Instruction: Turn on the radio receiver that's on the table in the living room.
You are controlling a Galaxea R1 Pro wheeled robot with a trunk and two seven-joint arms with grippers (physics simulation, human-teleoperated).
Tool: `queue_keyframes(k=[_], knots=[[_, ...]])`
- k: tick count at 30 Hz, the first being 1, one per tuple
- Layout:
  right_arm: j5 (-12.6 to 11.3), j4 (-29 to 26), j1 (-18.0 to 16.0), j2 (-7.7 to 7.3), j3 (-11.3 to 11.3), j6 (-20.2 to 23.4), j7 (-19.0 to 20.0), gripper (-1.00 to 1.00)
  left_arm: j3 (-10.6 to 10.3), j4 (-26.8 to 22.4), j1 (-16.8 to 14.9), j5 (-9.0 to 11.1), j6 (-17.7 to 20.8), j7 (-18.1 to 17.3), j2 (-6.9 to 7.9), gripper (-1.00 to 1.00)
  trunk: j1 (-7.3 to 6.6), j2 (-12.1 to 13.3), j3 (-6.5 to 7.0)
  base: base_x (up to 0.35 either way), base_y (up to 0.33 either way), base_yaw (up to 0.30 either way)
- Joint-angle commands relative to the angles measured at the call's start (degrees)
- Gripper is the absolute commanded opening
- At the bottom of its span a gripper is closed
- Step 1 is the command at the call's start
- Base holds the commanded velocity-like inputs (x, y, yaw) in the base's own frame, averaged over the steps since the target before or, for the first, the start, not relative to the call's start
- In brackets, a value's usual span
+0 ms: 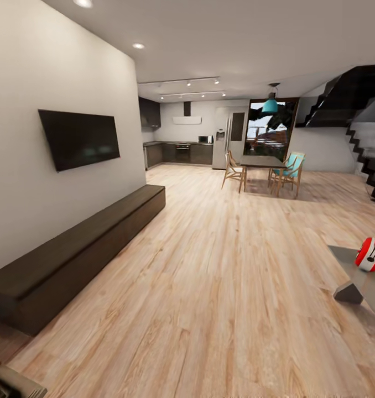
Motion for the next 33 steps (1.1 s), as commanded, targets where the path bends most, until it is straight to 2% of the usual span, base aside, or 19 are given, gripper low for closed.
queue_keyframes(k=[1, 33], knots=[[-0.01, 0.0, 0.02, 0.0, 0.0, 0.0, 0.0, 1.0, -0.01, 0.0, 0.0, -0.01, 0.0, 0.0, 0.0, 1.0, 0.0, 0.0, 0.0, 0.0, 0.0, -0.282], [-0.12, 0.0, 0.04, 0.0, 0.01, 0.0, 0.0, 1.0, 0.03, 0.0, 0.0, -0.03, 0.0, 0.0, 0.0, 1.0, 0.0, 0.0, 0.0, 0.0, 0.0, -0.282]])
